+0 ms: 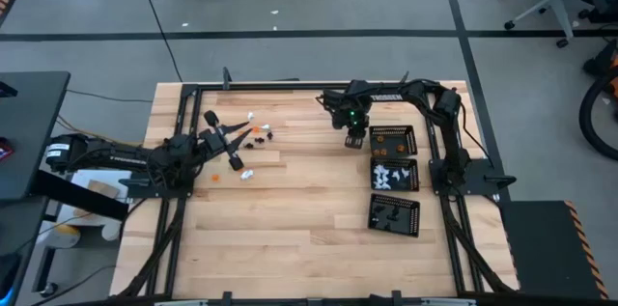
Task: Sort Halloween decoration
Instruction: Put the white ghost toy into the center black bin
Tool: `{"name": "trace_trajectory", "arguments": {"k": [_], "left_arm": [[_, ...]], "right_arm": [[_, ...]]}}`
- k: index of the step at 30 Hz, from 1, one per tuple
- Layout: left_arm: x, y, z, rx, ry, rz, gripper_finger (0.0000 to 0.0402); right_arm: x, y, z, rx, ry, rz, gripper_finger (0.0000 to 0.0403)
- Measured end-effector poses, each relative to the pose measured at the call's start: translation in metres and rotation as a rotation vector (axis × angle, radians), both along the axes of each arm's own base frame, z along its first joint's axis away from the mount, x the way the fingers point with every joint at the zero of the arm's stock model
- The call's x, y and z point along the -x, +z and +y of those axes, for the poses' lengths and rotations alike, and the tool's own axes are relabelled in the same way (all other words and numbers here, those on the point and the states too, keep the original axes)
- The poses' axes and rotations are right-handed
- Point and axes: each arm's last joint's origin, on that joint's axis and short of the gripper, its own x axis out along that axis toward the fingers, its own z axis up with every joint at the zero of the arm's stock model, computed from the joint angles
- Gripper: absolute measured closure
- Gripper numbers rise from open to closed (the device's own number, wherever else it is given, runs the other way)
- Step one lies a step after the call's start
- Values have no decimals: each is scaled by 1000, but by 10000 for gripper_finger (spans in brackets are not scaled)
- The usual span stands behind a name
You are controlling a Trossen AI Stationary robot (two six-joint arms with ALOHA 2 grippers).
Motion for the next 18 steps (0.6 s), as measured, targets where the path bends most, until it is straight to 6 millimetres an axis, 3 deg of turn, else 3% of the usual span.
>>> {"name": "trace_trajectory", "arguments": {"k": [8,18], "left_arm": [[0,0,0,0,0,0,324],[0,0,0,1,0,0,324]], "right_arm": [[-3,2,4,-11,23,-19,361],[-5,2,4,7,-9,-31,306]]}}
